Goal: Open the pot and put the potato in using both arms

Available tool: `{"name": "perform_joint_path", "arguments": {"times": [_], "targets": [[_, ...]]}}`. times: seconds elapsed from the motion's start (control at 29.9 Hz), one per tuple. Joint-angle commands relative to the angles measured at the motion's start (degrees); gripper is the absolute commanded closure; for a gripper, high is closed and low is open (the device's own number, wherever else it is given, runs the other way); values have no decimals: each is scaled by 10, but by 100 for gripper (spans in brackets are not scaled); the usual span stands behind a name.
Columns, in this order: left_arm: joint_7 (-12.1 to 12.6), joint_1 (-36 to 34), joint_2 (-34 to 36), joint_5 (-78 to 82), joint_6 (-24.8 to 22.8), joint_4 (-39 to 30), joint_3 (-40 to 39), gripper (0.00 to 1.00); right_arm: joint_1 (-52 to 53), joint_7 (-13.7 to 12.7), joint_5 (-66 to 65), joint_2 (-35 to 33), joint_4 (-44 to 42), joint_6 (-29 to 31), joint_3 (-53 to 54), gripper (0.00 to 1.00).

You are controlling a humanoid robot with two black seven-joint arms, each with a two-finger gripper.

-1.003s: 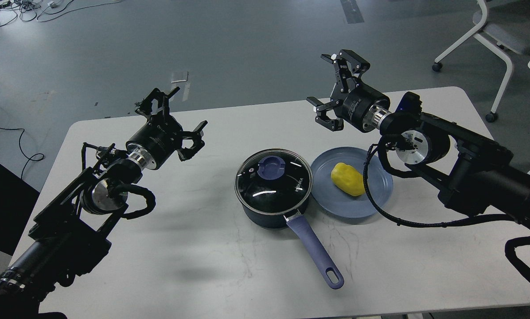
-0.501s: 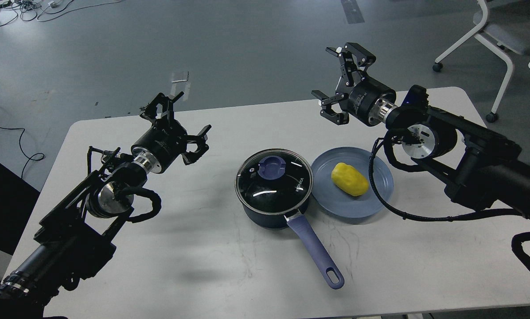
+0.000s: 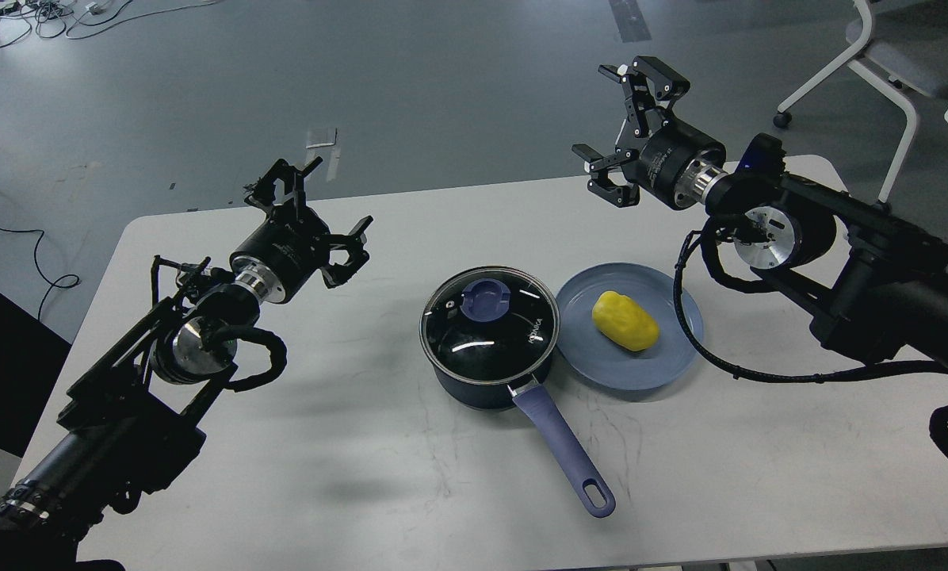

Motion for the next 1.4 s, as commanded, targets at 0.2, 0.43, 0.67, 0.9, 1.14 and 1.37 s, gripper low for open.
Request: {"name": "perform_joint_path", "arguments": {"times": [0.2, 0.43, 0.67, 0.9, 1.14, 1.37], "targets": [[-6, -2, 5, 4, -1, 1, -2, 2, 3, -1, 4, -15, 0, 25, -1, 0], [-176, -19, 18, 243, 28, -1, 4, 2, -23, 0, 22, -41, 10, 37, 10, 0], [-254, -37, 51, 567, 200, -71, 13, 2, -46, -1, 23, -76, 24, 36, 43, 0], [-254, -46, 78, 861, 270, -117, 123, 2, -90, 0, 24, -99, 34, 34, 77, 0], [-254, -76, 71, 1115, 343, -116, 226, 2, -118, 0, 24, -116, 36, 34, 102, 0], [-254, -126, 61, 1195, 341, -101, 287, 2, -135, 0, 23, -133, 49, 34, 102, 0]]}}
